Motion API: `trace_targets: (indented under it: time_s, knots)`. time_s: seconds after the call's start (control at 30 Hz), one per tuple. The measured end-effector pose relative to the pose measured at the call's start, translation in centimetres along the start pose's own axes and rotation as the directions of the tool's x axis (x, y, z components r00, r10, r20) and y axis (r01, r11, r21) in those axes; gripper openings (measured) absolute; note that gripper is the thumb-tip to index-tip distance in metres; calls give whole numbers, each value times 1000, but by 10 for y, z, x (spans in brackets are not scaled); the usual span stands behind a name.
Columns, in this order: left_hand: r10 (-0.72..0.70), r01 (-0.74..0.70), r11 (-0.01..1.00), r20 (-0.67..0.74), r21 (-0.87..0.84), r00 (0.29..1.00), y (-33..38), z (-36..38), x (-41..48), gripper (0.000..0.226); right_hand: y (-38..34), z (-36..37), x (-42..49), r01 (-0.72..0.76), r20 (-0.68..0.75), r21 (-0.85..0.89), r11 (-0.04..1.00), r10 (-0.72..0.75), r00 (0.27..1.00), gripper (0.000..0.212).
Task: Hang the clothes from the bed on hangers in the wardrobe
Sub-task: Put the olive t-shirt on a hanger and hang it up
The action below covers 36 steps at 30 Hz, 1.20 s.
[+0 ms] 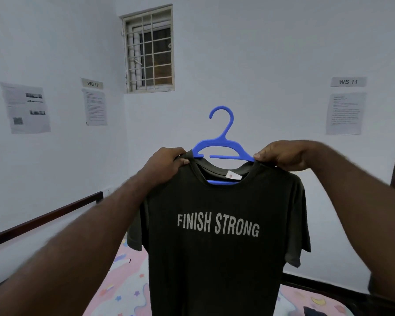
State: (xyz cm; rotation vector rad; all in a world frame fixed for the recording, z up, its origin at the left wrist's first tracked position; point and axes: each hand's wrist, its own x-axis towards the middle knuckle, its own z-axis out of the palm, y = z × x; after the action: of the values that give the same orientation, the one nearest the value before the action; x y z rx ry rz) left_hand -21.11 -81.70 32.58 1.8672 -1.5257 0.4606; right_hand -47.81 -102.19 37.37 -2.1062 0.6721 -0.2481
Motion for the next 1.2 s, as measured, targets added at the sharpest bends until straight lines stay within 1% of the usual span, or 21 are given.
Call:
trace_targets:
  time_s: [0.07, 0.1, 0.2, 0.3, 0.37, 0.43, 0.5, 0.53, 0.6, 0.67, 0.7, 0.77, 0.83, 0.87, 0.9, 0.93, 1.0, 1.03, 1.07, 1.13, 1.2]
  knots:
    - [-11, 11, 1000, 1, 2, 1000, -1, 1, -1, 11, 3, 4, -2, 36, 18, 57, 998, -37, 999, 25]
    - [-16, 16, 1000, 3, 0, 1000, -1, 2, -2, 12, 5, 7, -1, 64, -16, 67, 996, -63, 998, 21]
    - [-21, 20, 1000, 35, 20, 999, -4, 4, -5, 14, 10, 15, 7, 152, -204, -13, 988, -151, 967, 12]
    - [-46, 44, 999, 60, 30, 997, -10, 6, -4, 17, 14, 27, 16, 191, -362, -171, 967, -242, 900, 8]
    - [-51, 49, 998, 65, 27, 997, -12, 7, -4, 17, 14, 36, 19, 213, -452, -286, 934, -328, 830, 6]
    - [-52, 51, 999, 68, 19, 996, -14, 8, -3, 17, 14, 44, 21, 250, -514, -332, 909, -397, 760, 6]
    - [-52, 52, 999, 65, 1, 997, -16, 7, -4, 17, 16, 49, 23, 291, -567, -256, 922, -388, 727, 6]
    - [-51, 51, 999, 63, -7, 997, -17, 6, -4, 17, 18, 50, 24, 311, -579, -171, 935, -351, 736, 5]
    - [-52, 53, 999, 65, -10, 996, -21, 6, -5, 14, 21, 51, 23, 316, -547, 23, 948, -253, 798, 6]
    - [-55, 55, 998, 70, -9, 996, -23, 7, -8, 14, 24, 51, 21, 295, -508, 176, 939, -170, 844, 17]
    - [-53, 54, 998, 73, -11, 996, -24, 7, -8, 14, 25, 51, 22, 309, -522, 241, 920, -145, 840, 20]
    - [-48, 48, 999, 88, 2, 995, -24, 10, -10, 14, 23, 51, 22, 372, -606, 302, 878, -124, 786, 23]
    - [-55, 52, 998, 88, 39, 995, -25, 12, -12, 14, 16, 51, 23, 404, -669, 276, 872, -128, 733, 23]
    - [-53, 49, 997, 76, 53, 996, -26, 13, -12, 14, 14, 51, 23, 397, -675, 245, 884, -138, 724, 22]
    - [-48, 44, 997, 64, 61, 997, -25, 14, -13, 15, 13, 50, 23, 363, -661, 200, 910, -148, 736, 20]
    - [-38, 34, 997, 55, 66, 998, -25, 14, -12, 15, 14, 49, 23, 288, -614, 137, 948, -147, 776, 17]
    - [-22, 19, 997, 48, 68, 999, -22, 12, -11, 15, 22, 48, 24, 47, -414, -36, 998, -58, 909, 20]
    - [-19, 16, 998, 44, 67, 999, -22, 12, -11, 15, 28, 48, 23, -60, -287, -107, 992, 27, 957, 26]
    - [-19, 16, 997, 42, 69, 999, -22, 11, -11, 15, 34, 48, 23, -124, -176, -128, 984, 100, 979, 31]
    - [-28, 25, 997, 47, 76, 999, -23, 11, -12, 15, 44, 49, 24, -129, -43, -40, 991, 127, 991, 32]
    - [-35, 32, 997, 53, 73, 998, -27, 12, -15, 15, 51, 52, 25, -50, -41, 87, 995, 54, 998, 26]
